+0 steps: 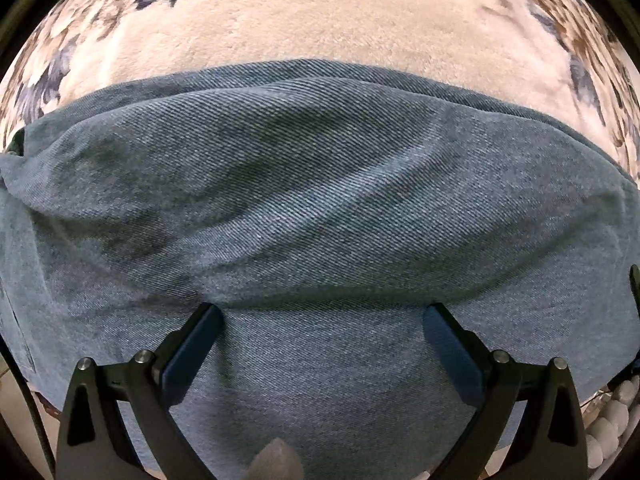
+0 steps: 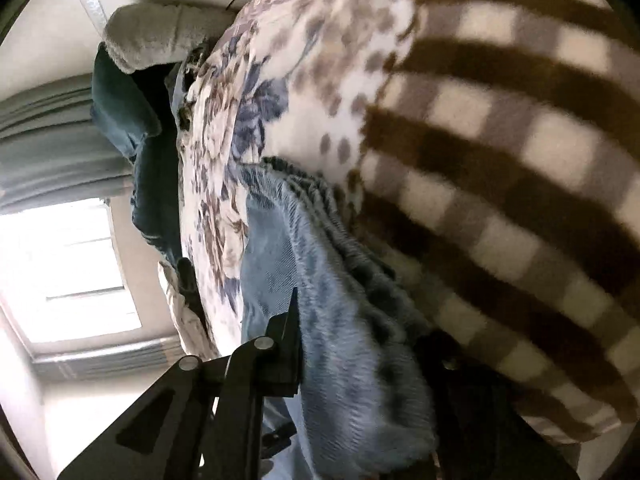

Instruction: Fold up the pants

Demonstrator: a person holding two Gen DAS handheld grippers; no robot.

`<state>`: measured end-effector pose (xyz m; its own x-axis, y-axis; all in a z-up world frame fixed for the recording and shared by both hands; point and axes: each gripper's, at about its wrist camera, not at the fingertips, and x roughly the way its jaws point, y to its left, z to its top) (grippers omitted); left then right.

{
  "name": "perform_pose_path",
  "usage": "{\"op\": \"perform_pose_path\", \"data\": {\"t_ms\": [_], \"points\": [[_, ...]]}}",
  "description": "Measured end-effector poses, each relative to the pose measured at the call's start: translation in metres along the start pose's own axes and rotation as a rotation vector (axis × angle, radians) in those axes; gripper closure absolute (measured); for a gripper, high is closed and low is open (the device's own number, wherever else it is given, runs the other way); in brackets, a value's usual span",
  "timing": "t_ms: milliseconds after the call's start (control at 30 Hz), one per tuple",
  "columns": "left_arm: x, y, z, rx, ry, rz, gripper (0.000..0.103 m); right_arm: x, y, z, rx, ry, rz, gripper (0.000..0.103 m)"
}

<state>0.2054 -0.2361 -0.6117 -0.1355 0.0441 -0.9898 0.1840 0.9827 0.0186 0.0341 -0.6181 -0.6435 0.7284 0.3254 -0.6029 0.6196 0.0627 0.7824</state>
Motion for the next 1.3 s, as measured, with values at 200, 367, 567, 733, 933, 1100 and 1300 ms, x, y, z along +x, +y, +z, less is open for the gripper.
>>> {"op": "perform_pose_path", "data": {"t_ms": [200,367,567,733,933,1100,1300], "points": [[-0.006,0.007,-0.007,-0.009,-0.010,-0.005,0.000,-0.001,0.007,-0.001,-0.014,-0.009,-0.069,0.096],[-0.043,0.017,-0.014,-0.024,-0.116,0.084,0.000,-0.015,0.034,-0.005,-0.067,-0.062,-0.153,0.096],[-0.035,0.047,-0.021,-0.019,-0.026,0.220,0.000,-0.025,0.097,-0.027,-0.219,-0.069,-0.239,0.096],[-0.044,0.083,-0.036,-0.016,-0.039,0.259,0.000,-0.023,0.149,-0.059,-0.306,-0.083,-0.280,0.096],[-0.061,0.139,-0.049,-0.022,-0.069,0.332,0.000,0.006,0.196,-0.112,-0.371,-0.034,-0.279,0.096],[-0.066,0.206,-0.055,-0.071,-0.074,0.346,0.000,0.052,0.219,-0.173,-0.411,0.048,-0.279,0.096],[-0.065,0.270,-0.064,-0.180,-0.058,0.353,0.000,0.119,0.218,-0.260,-0.447,0.172,-0.290,0.096]]}}
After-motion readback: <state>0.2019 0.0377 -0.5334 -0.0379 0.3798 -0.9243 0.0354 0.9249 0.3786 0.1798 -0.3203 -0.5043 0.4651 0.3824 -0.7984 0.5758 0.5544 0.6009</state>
